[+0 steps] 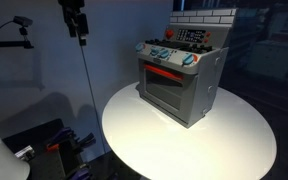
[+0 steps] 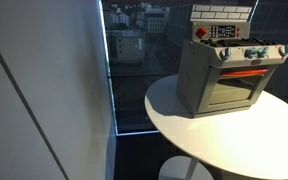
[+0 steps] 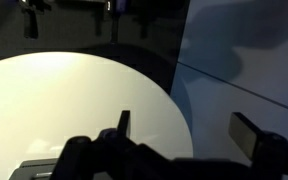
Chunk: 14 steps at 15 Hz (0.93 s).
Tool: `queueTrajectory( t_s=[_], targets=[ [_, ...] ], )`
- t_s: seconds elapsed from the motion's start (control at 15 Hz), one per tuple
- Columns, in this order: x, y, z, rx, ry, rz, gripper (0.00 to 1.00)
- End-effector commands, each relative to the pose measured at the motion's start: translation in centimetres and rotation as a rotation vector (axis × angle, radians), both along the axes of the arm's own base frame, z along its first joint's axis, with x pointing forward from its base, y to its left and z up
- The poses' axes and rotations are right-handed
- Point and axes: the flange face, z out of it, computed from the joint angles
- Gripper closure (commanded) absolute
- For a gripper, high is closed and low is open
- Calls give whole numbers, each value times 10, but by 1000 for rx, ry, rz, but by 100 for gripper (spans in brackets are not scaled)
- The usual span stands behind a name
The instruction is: Turn the third knob from the left on the stove to the right
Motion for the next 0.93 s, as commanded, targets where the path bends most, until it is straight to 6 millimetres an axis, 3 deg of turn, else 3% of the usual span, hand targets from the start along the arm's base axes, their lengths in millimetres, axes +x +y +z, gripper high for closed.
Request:
queueTrajectory(
  t_s=[0.0, 0.47, 0.87],
  targets=[
    [18, -4, 13, 10, -40, -43, 0],
    [69, -12, 30, -12, -127, -174, 0],
    [122, -20, 26, -61, -165, -324, 0]
  ],
)
